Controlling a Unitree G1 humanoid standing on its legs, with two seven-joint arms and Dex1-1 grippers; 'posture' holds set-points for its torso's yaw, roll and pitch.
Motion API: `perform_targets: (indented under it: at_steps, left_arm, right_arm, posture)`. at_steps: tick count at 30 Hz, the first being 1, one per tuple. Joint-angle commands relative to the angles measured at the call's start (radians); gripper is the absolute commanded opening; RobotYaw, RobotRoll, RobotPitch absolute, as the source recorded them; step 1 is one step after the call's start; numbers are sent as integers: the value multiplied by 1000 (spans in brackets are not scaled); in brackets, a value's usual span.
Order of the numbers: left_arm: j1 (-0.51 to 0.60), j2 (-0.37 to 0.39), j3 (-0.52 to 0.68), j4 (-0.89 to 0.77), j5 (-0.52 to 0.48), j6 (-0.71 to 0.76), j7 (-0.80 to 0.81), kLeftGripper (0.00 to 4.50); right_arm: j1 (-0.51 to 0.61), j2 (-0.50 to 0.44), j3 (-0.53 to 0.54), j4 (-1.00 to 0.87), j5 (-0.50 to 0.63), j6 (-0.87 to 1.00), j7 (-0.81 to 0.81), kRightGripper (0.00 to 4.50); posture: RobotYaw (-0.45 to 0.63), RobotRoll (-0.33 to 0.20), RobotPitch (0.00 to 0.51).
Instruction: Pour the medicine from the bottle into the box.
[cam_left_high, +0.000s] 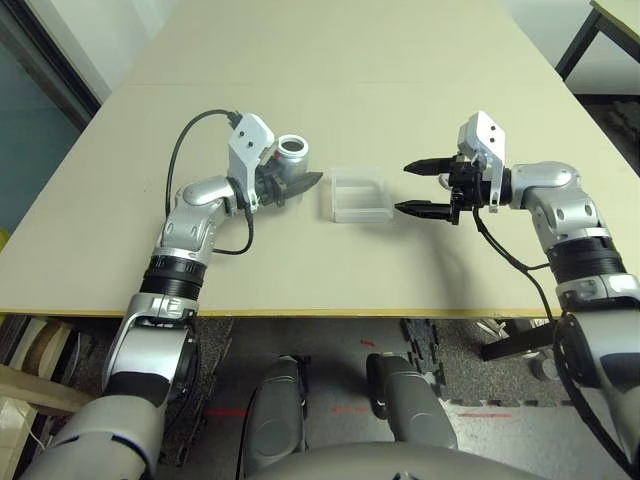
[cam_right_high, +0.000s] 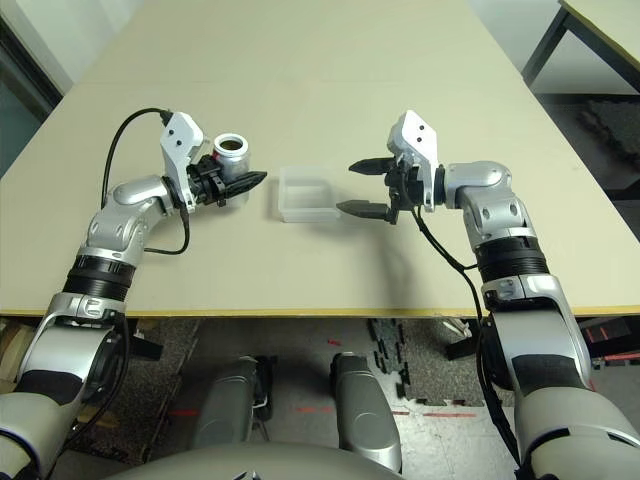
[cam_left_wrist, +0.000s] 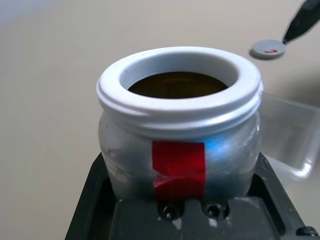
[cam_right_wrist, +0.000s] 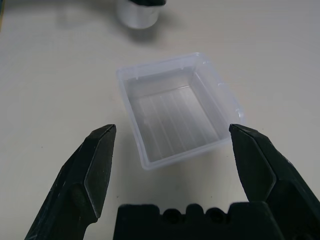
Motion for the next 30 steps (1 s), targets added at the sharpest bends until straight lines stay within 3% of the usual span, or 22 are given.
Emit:
perform_targets:
  at_steps: [1, 3, 7, 10, 13, 16, 21, 26, 30]
  left_arm:
    - [-54, -5, -79, 67, 148, -94, 91, 2599]
    - [-94, 11, -154, 114, 288, -184, 182, 2599]
    - [-205, 73, -387, 226, 685, -419, 465, 2599]
    - [-315, 87, -582, 315, 973, -513, 694, 2599]
    - [-413, 61, -717, 394, 1157, -576, 875, 2599]
    - [-491, 17, -822, 503, 1283, -618, 1050, 2599]
    - [-593, -32, -931, 668, 1402, -625, 1212, 2599]
    - [-660, -57, -987, 761, 1455, -624, 1272, 2599]
    - [-670, -72, -975, 795, 1435, -629, 1264, 2599]
  right_arm:
    - [1, 6, 10, 17, -3, -8, -3, 4500]
    - [-1, 10, 5, 20, 3, -3, -5, 4500]
    - [-9, 19, -4, 25, 14, 9, -11, 4500]
    - [-16, 28, -8, 25, 23, 20, -17, 4500]
    - [-24, 40, -19, 24, 37, 39, -28, 4500]
    - [-30, 49, -28, 24, 54, 55, -37, 4500]
    - [-39, 68, -41, 26, 78, 72, -55, 4500]
    - [-47, 77, -42, 38, 74, 67, -61, 4500]
    - [-50, 78, -38, 43, 69, 62, -64, 4500]
  posture:
    - [-77, 0, 109]
    - [-75, 0, 110]
    - [-69, 0, 110]
    - [-70, 0, 110]
    - [-66, 0, 110]
    - [-51, 0, 104]
    - [-42, 0, 98]
    - [-39, 0, 92]
    - [-43, 0, 91]
